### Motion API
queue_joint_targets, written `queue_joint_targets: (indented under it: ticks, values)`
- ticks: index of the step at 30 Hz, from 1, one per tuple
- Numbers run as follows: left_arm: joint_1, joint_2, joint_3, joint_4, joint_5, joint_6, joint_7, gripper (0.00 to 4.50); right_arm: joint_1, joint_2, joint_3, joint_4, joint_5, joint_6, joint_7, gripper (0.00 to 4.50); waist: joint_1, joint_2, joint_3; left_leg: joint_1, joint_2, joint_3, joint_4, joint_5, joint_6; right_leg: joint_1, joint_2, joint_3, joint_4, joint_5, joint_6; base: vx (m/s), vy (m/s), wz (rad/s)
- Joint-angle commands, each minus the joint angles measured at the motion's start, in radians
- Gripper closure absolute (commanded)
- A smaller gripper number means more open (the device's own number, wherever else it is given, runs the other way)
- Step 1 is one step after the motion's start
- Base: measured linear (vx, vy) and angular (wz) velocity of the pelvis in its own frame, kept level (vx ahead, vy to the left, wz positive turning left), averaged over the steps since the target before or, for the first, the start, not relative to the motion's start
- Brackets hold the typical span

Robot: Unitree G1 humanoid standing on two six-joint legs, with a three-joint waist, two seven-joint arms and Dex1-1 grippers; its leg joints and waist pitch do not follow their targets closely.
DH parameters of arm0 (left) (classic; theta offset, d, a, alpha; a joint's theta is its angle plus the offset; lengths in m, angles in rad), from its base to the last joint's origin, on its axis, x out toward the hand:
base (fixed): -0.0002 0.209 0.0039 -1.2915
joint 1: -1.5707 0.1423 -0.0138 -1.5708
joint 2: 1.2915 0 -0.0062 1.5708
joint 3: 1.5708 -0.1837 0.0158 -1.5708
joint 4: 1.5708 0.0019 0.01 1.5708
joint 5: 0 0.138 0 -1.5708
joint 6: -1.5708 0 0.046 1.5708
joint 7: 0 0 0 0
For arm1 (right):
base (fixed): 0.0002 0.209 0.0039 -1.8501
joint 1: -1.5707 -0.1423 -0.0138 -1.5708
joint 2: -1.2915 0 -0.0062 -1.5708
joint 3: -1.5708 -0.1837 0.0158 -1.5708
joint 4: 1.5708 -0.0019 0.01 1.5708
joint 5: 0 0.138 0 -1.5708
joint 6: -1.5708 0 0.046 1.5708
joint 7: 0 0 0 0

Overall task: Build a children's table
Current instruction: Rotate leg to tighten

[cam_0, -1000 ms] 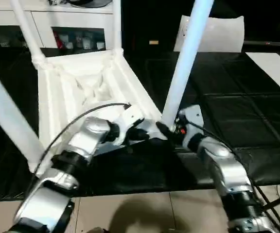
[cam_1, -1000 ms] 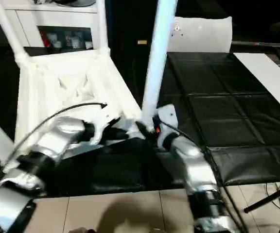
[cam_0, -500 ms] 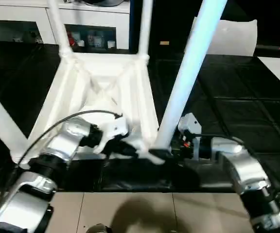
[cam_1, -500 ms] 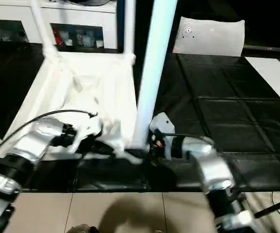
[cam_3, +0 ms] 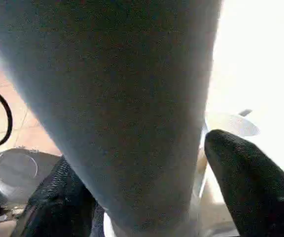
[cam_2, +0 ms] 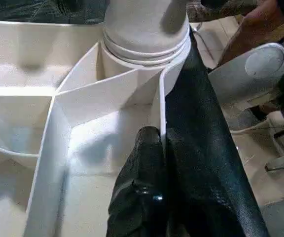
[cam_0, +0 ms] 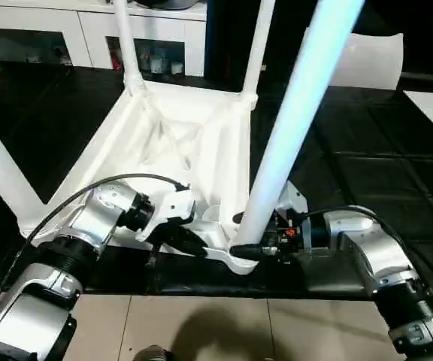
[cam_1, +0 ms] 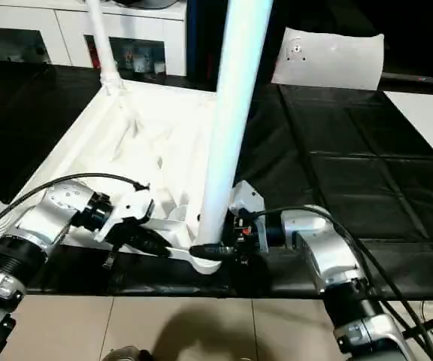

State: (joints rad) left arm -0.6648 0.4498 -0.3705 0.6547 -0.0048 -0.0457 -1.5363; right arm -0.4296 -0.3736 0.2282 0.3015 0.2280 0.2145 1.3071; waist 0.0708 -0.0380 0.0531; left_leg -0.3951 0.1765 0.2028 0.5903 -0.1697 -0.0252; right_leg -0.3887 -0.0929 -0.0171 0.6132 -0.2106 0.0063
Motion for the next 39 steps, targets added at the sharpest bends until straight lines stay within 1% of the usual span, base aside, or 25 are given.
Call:
queue_joint_targets:
  ticks: [1, 3, 4, 5, 7, 8, 10, 11, 13, 14, 19, 20, 21, 22, 24, 27, 28, 29, 30, 32, 33, 34, 35, 38, 39]
  values:
    - [-0.022, -0.012, -0.033, -0.003, 0.004, -0.018, -0.052, 4.50, -0.015, -0.008, 0.004, 0.019, 0.003, -0.005, 0.018, 1.39, -0.005, 0.006, -0.065, 0.040, 0.059, -0.016, -0.072, -0.199, 0.024, 0.025, -0.046, 0.022, -0.055, -0.055, -0.268, 0.000, 0.000, 0.00]
    - [-0.023, -0.012, -0.032, 0.000, 0.005, -0.019, -0.053, 4.50, -0.017, -0.007, 0.005, 0.021, 0.004, -0.002, 0.027, 1.70, -0.004, 0.005, -0.064, 0.038, 0.058, -0.015, -0.071, -0.192, 0.028, 0.025, -0.046, 0.021, -0.055, -0.047, -0.274, 0.000, 0.000, 0.00]
    - [-0.023, -0.012, -0.032, 0.000, 0.005, -0.020, -0.053, 4.50, -0.018, -0.007, 0.005, 0.021, 0.005, -0.001, 0.028, 1.70, -0.003, 0.006, -0.064, 0.038, 0.058, -0.016, -0.072, -0.195, 0.028, 0.026, -0.046, 0.021, -0.055, -0.051, -0.273, 0.000, 0.000, 0.00]
    - [-0.024, -0.012, -0.033, 0.002, 0.007, -0.021, -0.053, 4.50, -0.019, -0.009, 0.008, 0.022, 0.009, 0.002, 0.034, 1.81, -0.004, -0.001, -0.063, 0.038, 0.059, -0.015, -0.071, -0.201, 0.029, 0.026, -0.047, 0.022, -0.056, -0.061, -0.272, 0.000, 0.000, 0.00]
    - [-0.024, -0.012, -0.033, 0.002, 0.007, -0.021, -0.053, 4.50, -0.019, -0.010, 0.009, 0.022, 0.011, 0.003, 0.035, 1.89, -0.003, 0.002, -0.063, 0.039, 0.059, -0.016, -0.072, -0.205, 0.025, 0.025, -0.048, 0.022, -0.057, -0.081, -0.268, 0.000, 0.000, 0.00]
    - [-0.025, -0.013, -0.032, 0.003, 0.008, -0.017, -0.051, 4.50, -0.019, -0.013, 0.011, 0.022, 0.016, 0.007, 0.040, 2.13, -0.004, -0.002, -0.062, 0.038, 0.059, -0.016, -0.072, -0.206, 0.025, 0.025, -0.049, 0.022, -0.057, -0.088, -0.266, 0.000, 0.000, 0.00]
    - [-0.026, -0.017, -0.025, 0.003, 0.005, -0.008, -0.040, 4.50, -0.016, -0.016, 0.013, 0.014, 0.023, 0.020, 0.049, 2.26, -0.005, -0.006, -0.061, 0.038, 0.060, -0.015, -0.072, -0.201, 0.026, 0.023, -0.048, 0.023, -0.058, -0.093, -0.263, 0.000, 0.000, 0.00]
    - [-0.026, -0.018, -0.021, 0.002, 0.003, -0.005, -0.034, 4.50, -0.015, -0.017, 0.014, 0.011, 0.026, 0.026, 0.052, 2.34, -0.004, -0.004, -0.060, 0.039, 0.060, -0.016, -0.072, -0.200, 0.027, 0.023, -0.048, 0.023, -0.058, -0.094, -0.263, 0.000, 0.000, 0.00]
    - [-0.026, -0.020, -0.015, 0.001, -0.001, 0.002, -0.028, 4.50, -0.014, -0.017, 0.014, 0.005, 0.030, 0.035, 0.056, 2.41, -0.003, -0.004, -0.061, 0.039, 0.060, -0.016, -0.072, -0.197, 0.027, 0.023, -0.048, 0.023, -0.057, -0.090, -0.263, 0.000, 0.000, 0.00]
    - [-0.027, -0.021, -0.013, 0.000, -0.004, 0.006, -0.027, 4.50, -0.014, -0.017, 0.014, 0.003, 0.032, 0.038, 0.057, 2.42, -0.003, -0.004, -0.056, 0.039, 0.059, -0.015, -0.073, -0.206, 0.026, 0.021, -0.047, 0.024, -0.059, -0.100, -0.259, 0.000, 0.000, 0.00]
    - [-0.026, -0.020, 0.001, -0.010, -0.012, 0.022, -0.011, 4.50, -0.004, -0.006, 0.004, -0.020, 0.052, 0.067, 0.043, 2.44, -0.003, -0.004, -0.052, 0.039, 0.060, -0.017, -0.077, -0.222, 0.019, 0.020, -0.047, 0.024, -0.062, -0.126, -0.251, 0.000, 0.000, 0.00]
    - [-0.025, -0.021, 0.006, -0.013, -0.016, 0.027, -0.004, 4.50, 0.002, -0.002, 0.002, -0.030, 0.058, 0.077, 0.036, 2.45, -0.002, 0.001, -0.050, 0.039, 0.059, -0.017, -0.079, -0.231, 0.014, 0.018, -0.047, 0.025, -0.064, -0.130, -0.248, 0.000, 0.000, 0.00]
    - [-0.023, -0.025, 0.016, -0.017, -0.020, 0.041, 0.015, 4.50, 0.008, 0.004, -0.002, -0.039, 0.062, 0.087, 0.020, 2.45, -0.002, 0.002, -0.053, 0.040, 0.059, -0.018, -0.078, -0.231, 0.011, 0.020, -0.047, 0.025, -0.063, -0.128, -0.249, 0.000, 0.000, 0.00]
    - [-0.021, -0.039, 0.038, -0.019, -0.018, 0.058, 0.080, 4.50, 0.019, 0.026, -0.012, -0.047, 0.055, 0.102, -0.039, 2.45, 0.000, 0.012, -0.052, 0.041, 0.060, -0.019, -0.080, -0.238, 0.004, 0.018, -0.048, 0.025, -0.062, -0.126, -0.251, 0.000, 0.000, 0.00]
    - [-0.018, -0.057, 0.057, -0.023, -0.015, 0.087, 0.147, 4.50, 0.029, 0.052, -0.024, -0.050, 0.047, 0.102, -0.100, 2.45, -0.004, 0.006, -0.052, 0.041, 0.058, -0.020, -0.082, -0.264, -0.010, 0.017, -0.048, 0.026, -0.065, -0.140, -0.249, 0.000, 0.000, 0.00]
    - [-0.006, -0.099, 0.088, -0.046, -0.015, 0.155, 0.266, 4.50, 0.045, 0.129, -0.057, -0.054, 0.016, 0.118, -0.275, 2.45, -0.010, 0.002, -0.051, 0.038, 0.056, -0.025, -0.086, -0.293, -0.035, 0.016, -0.051, 0.027, -0.070, -0.204, -0.228, 0.000, 0.000, 0.00]
    - [0.001, -0.116, 0.093, -0.064, -0.015, 0.182, 0.295, 4.50, 0.050, 0.154, -0.060, -0.058, -0.004, 0.129, -0.336, 2.45, -0.018, 0.002, -0.054, 0.038, 0.055, -0.026, -0.087, -0.293, -0.042, 0.016, -0.050, 0.026, -0.071, -0.213, -0.220, 0.000, 0.000, 0.00]
    - [0.006, -0.144, 0.101, -0.080, -0.014, 0.215, 0.343, 4.50, 0.055, 0.191, -0.067, -0.062, -0.020, 0.150, -0.411, 2.45, -0.027, 0.002, -0.053, 0.033, 0.055, -0.028, -0.089, -0.288, -0.047, 0.018, -0.049, 0.026, -0.071, -0.210, -0.217, 0.000, 0.000, 0.00]
    - [0.009, -0.166, 0.105, -0.090, -0.013, 0.236, 0.377, 4.50, 0.058, 0.222, -0.073, -0.068, -0.028, 0.168, -0.466, 2.46, -0.031, 0.003, -0.053, 0.033, 0.056, -0.028, -0.090, -0.283, -0.049, 0.017, -0.048, 0.026, -0.070, -0.201, -0.216, 0.000, 0.000, 0.00]
    - [0.007, -0.247, 0.118, -0.104, -0.004, 0.298, 0.503, 4.50, 0.054, 0.310, -0.080, -0.079, -0.068, 0.214, -0.627, 2.46, -0.050, -0.003, -0.056, 0.029, 0.052, -0.026, -0.085, -0.268, -0.044, 0.017, -0.047, 0.027, -0.071, -0.188, -0.217, 0.000, 0.000, 0.00]
    - [0.007, -0.247, 0.118, -0.104, -0.004, 0.298, 0.503, 4.50, 0.054, 0.310, -0.080, -0.079, -0.068, 0.214, -0.627, 2.46, -0.050, -0.003, -0.056, 0.029, 0.052, -0.026, -0.085, -0.268, -0.044, 0.017, -0.047, 0.027, -0.071, -0.188, -0.217, 0.000, 0.000, 0.00]
    - [0.004, -0.263, 0.120, -0.104, -0.002, 0.309, 0.527, 4.50, 0.050, 0.328, -0.079, -0.078, -0.081, 0.219, -0.663, 2.48, -0.055, -0.004, -0.056, 0.029, 0.048, -0.025, -0.081, -0.250, -0.027, 0.020, -0.049, 0.028, -0.076, -0.196, -0.209, 0.000, 0.000, 0.00]
    - [-0.007, -0.298, 0.130, -0.098, 0.000, 0.333, 0.583, 4.50, 0.036, 0.366, -0.084, -0.067, -0.101, 0.235, -0.737, 2.48, -0.058, -0.001, -0.058, 0.027, 0.048, -0.024, -0.079, -0.229, -0.015, 0.021, -0.047, 0.029, -0.076, -0.179, -0.207, 0.000, 0.000, 0.00]
    - [-0.035, -0.346, 0.135, -0.076, 0.016, 0.350, 0.673, 4.50, 0.004, 0.416, -0.077, -0.044, -0.145, 0.234, -0.839, 2.48, -0.060, -0.001, -0.060, 0.028, 0.046, -0.023, -0.077, -0.209, -0.003, 0.022, -0.045, 0.029, -0.078, -0.176, -0.198, 0.000, 0.000, 0.00]
    - [-0.042, -0.357, 0.137, -0.072, 0.025, 0.356, 0.693, 4.50, -0.004, 0.427, -0.075, -0.038, -0.156, 0.234, -0.861, 2.48, -0.061, 0.001, -0.060, 0.028, 0.047, -0.023, -0.077, -0.207, -0.003, 0.021, -0.044, 0.029, -0.078, -0.173, -0.198, 0.000, 0.000, 0.00]
